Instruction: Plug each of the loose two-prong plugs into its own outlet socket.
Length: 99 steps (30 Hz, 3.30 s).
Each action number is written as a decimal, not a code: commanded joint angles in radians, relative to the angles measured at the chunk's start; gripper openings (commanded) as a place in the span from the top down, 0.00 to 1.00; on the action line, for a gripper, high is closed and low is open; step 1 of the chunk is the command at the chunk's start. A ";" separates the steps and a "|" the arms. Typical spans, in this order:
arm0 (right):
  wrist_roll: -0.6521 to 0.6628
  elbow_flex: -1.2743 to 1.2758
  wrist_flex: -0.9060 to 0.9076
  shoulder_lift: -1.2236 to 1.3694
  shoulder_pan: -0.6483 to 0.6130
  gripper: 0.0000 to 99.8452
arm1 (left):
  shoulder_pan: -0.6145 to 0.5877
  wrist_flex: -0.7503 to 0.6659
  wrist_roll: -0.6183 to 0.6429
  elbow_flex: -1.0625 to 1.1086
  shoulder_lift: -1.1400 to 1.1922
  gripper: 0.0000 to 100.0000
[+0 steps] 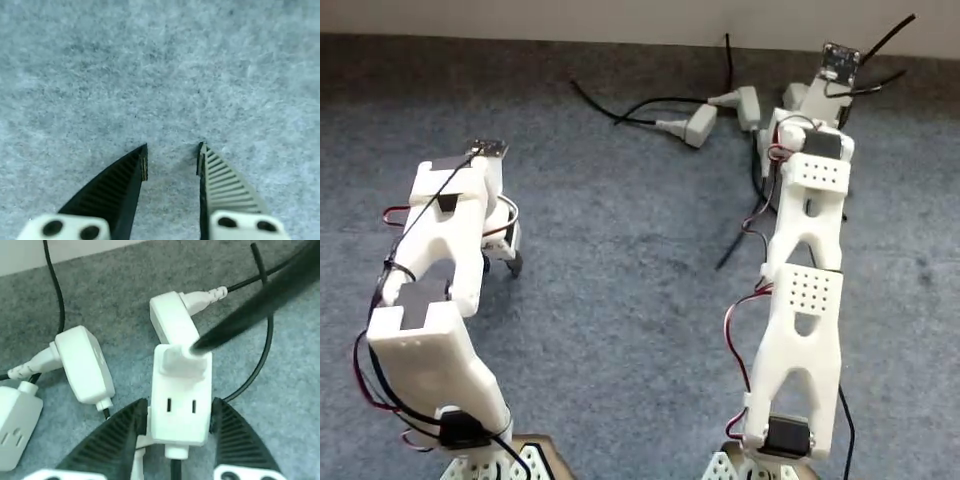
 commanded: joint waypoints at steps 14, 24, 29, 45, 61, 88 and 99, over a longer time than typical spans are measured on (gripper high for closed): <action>0.048 -0.062 0.337 -0.354 0.010 0.80 | 0.232 0.176 0.083 0.010 -0.624 0.77; 0.083 -0.188 0.648 -0.461 0.028 0.88 | 0.407 0.241 0.089 0.171 -1.052 0.79; 0.058 -0.012 0.648 -0.587 0.025 0.96 | 0.484 0.219 0.083 0.309 -1.360 0.89; 0.009 1.030 0.642 -1.308 -0.240 0.99 | 0.481 0.015 0.084 1.095 -2.218 0.94; 0.143 2.354 0.216 -2.322 -0.242 0.99 | 0.460 -0.057 0.089 1.399 -2.212 0.97; 0.164 3.251 -0.119 -2.783 0.056 0.99 | 0.211 0.017 0.087 1.575 -2.210 0.99; 0.158 3.340 0.114 -3.102 0.064 0.99 | 0.206 0.017 0.089 1.577 -2.210 0.99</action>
